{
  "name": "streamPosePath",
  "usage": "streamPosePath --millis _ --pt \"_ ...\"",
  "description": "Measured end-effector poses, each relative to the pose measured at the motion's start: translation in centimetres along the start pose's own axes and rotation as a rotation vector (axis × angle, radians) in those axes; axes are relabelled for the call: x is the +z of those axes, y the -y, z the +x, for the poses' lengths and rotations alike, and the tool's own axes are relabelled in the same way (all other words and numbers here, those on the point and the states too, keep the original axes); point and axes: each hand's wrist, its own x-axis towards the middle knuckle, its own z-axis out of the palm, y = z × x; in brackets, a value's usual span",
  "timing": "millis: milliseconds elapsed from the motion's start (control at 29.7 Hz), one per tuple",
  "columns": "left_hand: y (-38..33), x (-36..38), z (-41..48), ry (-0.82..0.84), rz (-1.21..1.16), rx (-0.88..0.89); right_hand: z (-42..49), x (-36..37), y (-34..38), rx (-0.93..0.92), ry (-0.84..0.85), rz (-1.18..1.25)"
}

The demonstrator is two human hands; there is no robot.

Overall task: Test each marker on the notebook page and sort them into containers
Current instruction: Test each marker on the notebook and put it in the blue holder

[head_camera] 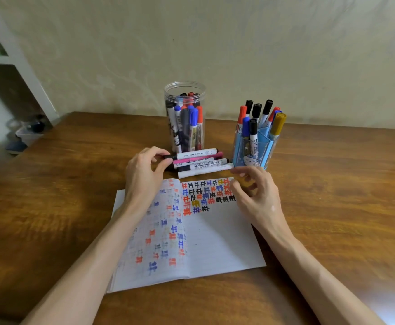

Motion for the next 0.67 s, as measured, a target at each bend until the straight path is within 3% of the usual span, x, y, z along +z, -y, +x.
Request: streamPosePath --millis 101,235,437,672 --pt "-1.6 -1.0 -0.6 0.029 -0.128 0.0 0.0 0.2 0.7 0.001 0.067 0.027" --pt "-3.7 -1.8 -1.8 0.306 -0.335 0.096 -0.3 0.0 2.3 0.089 0.179 0.333" --pt "-4.2 -1.3 -3.2 0.523 -0.334 0.228 -0.6 -0.1 2.7 0.095 0.146 0.489" --pt "-4.2 -0.9 -4.0 0.547 -0.245 0.278 -0.7 0.1 2.8 0.054 0.199 0.445"
